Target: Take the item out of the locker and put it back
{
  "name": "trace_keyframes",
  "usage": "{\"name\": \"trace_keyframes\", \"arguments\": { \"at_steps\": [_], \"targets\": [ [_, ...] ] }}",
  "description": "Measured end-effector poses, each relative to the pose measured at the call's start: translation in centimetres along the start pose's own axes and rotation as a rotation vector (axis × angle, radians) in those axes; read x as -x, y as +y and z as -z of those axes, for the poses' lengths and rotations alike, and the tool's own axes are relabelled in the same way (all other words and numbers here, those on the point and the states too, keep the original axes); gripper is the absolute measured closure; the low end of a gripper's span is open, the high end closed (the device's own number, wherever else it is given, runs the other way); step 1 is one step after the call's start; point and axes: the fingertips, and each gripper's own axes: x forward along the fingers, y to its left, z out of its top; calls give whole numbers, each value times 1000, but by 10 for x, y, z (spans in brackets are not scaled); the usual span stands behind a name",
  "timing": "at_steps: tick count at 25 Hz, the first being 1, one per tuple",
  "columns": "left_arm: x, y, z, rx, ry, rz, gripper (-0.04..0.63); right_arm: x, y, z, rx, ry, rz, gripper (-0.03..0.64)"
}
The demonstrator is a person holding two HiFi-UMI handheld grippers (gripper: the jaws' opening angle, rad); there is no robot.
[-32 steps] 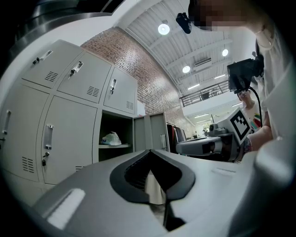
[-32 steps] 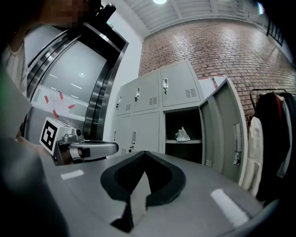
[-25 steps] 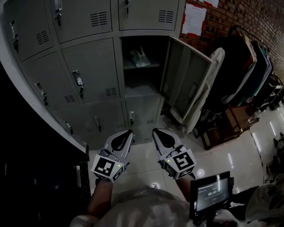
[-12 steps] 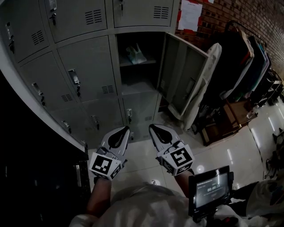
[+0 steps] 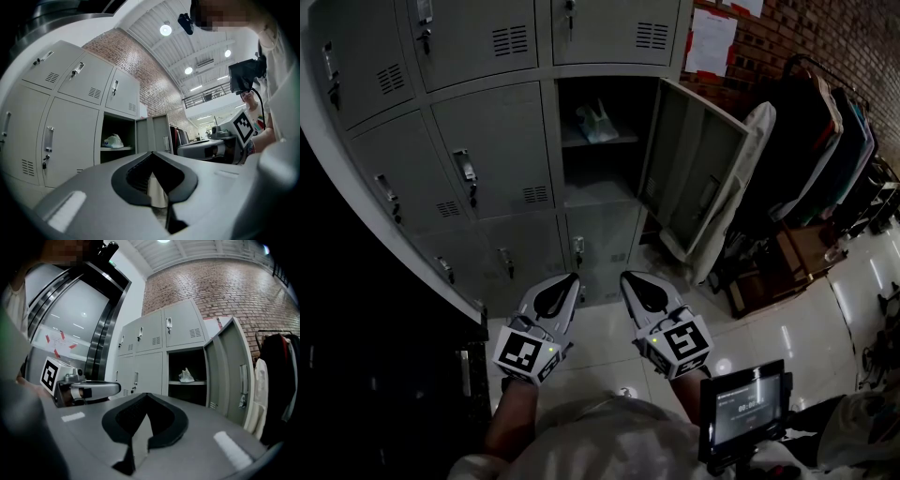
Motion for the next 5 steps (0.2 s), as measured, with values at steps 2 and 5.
{"name": "trace_keyframes", "arguments": {
  "at_steps": [2, 5],
  "targets": [
    [-1, 0, 0, -1, -2, 0, 591, 0, -1, 0, 3, -1, 0, 617],
    [-3, 0, -1, -2, -5, 0, 591, -1, -2, 1, 7, -1, -1, 617]
  ]
}}
